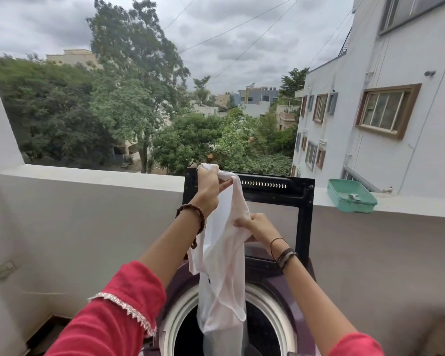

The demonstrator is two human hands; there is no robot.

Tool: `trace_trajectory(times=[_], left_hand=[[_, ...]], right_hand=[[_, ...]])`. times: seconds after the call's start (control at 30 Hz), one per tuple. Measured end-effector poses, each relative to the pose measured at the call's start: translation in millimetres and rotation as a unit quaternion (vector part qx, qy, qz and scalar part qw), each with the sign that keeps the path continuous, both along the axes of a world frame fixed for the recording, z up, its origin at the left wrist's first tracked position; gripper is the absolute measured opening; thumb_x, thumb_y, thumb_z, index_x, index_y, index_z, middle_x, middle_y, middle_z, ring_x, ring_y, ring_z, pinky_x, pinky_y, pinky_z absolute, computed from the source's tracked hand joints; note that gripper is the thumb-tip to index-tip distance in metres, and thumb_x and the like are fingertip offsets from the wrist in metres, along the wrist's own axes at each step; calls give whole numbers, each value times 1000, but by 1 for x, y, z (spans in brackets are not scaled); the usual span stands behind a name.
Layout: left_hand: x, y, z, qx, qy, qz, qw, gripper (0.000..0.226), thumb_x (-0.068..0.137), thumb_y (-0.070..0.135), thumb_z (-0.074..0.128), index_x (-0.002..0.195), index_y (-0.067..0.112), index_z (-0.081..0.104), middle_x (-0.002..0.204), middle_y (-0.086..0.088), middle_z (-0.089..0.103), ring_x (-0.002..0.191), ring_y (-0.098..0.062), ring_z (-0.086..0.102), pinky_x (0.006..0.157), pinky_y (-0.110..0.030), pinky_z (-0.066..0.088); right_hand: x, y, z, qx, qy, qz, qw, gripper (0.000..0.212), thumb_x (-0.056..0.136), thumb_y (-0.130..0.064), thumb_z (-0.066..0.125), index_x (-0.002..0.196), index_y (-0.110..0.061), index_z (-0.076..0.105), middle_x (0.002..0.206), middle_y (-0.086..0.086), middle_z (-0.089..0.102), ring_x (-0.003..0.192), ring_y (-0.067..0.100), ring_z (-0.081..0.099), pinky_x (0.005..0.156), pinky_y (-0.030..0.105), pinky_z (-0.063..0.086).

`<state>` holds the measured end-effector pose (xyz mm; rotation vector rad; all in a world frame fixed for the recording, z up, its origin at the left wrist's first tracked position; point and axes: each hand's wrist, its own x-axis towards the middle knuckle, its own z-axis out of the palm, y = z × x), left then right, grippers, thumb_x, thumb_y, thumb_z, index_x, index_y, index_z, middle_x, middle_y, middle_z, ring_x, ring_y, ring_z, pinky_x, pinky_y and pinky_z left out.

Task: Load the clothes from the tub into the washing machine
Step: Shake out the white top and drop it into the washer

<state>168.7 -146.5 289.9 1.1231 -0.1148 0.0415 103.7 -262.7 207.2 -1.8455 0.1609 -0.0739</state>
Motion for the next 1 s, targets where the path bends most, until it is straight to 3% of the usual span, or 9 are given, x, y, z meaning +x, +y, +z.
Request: trace_trajectory(times=[0.1, 0.23, 0.4, 0.5, 0.6, 0.67, 0.73, 0.9, 1.0], left_hand=[[-3, 7, -7, -6, 14, -7, 1000, 11, 99, 10, 37, 89, 8, 42, 87, -15, 51, 74, -24, 59, 49, -27, 57], [0, 18, -16, -34, 33, 6, 999, 18, 98, 9, 39, 80, 9, 40, 86, -15, 49, 75, -24, 58, 48, -27, 57], [2, 26, -27, -45, 52, -12, 998, 15, 98, 7, 41, 83, 10, 39, 87, -13, 47, 75, -22, 57, 51, -28, 59], [-3, 31, -37, 93, 90, -101, 986, 5, 96, 14, 47, 96, 13, 42, 106, -15, 50, 82, -26, 60, 56, -34, 60], [-11, 39, -45, 326, 139, -207, 912, 43, 95, 37, 49, 127, 10, 41, 132, -26, 42, 91, -32, 60, 67, -36, 58], [-16, 42, -47, 391, 139, -246, 876, 55, 95, 49, 41, 124, 3, 43, 115, -24, 58, 84, -28, 63, 77, -37, 54], [-20, 41, -47, 401, 124, -284, 862, 58, 95, 57, 29, 100, 7, 57, 91, -12, 70, 82, -23, 65, 84, -36, 51], [-17, 28, -47, 289, 88, -246, 921, 56, 93, 59, 31, 89, 12, 61, 90, -6, 67, 88, -18, 63, 86, -37, 49], [-12, 28, -46, 280, 80, -229, 929, 56, 91, 62, 34, 85, 13, 58, 89, -6, 64, 89, -19, 60, 87, -38, 49]], right_hand=[[1, -4, 2, 36, -65, -11, 997, 15, 85, -12, 64, 73, -3, 62, 75, 10, 62, 67, 19, 63, 70, 36, 60], [3, -9, 8, -52, -166, -74, 982, 38, 89, -16, 61, 54, -9, 52, 55, 4, 48, 45, 2, 47, 48, 23, 52], [7, -16, 26, -70, -235, -93, 965, 37, 91, -26, 59, 59, -10, 50, 56, -1, 45, 59, 15, 41, 60, 44, 50], [10, -14, 41, -66, -238, -91, 965, 35, 93, -23, 56, 60, -12, 48, 60, 0, 47, 62, 14, 43, 64, 44, 52], [12, -10, 48, -55, -227, -92, 968, 35, 93, -22, 55, 64, -4, 47, 61, 3, 41, 61, 13, 38, 57, 33, 44], [12, -9, 49, -67, -217, -86, 970, 39, 94, -22, 55, 58, -12, 41, 56, -2, 36, 54, 9, 32, 51, 22, 32], [12, -7, 49, -71, -211, -72, 972, 38, 93, -23, 56, 58, -14, 42, 54, -5, 35, 52, 8, 31, 51, 22, 25], [10, -5, 51, -69, -208, -40, 975, 30, 91, -25, 59, 67, -8, 51, 57, -2, 34, 54, 8, 29, 53, 24, 22], [4, -6, 51, -79, -202, -22, 976, 36, 90, -27, 61, 73, 4, 57, 64, 6, 41, 61, 14, 34, 57, 26, 25]])
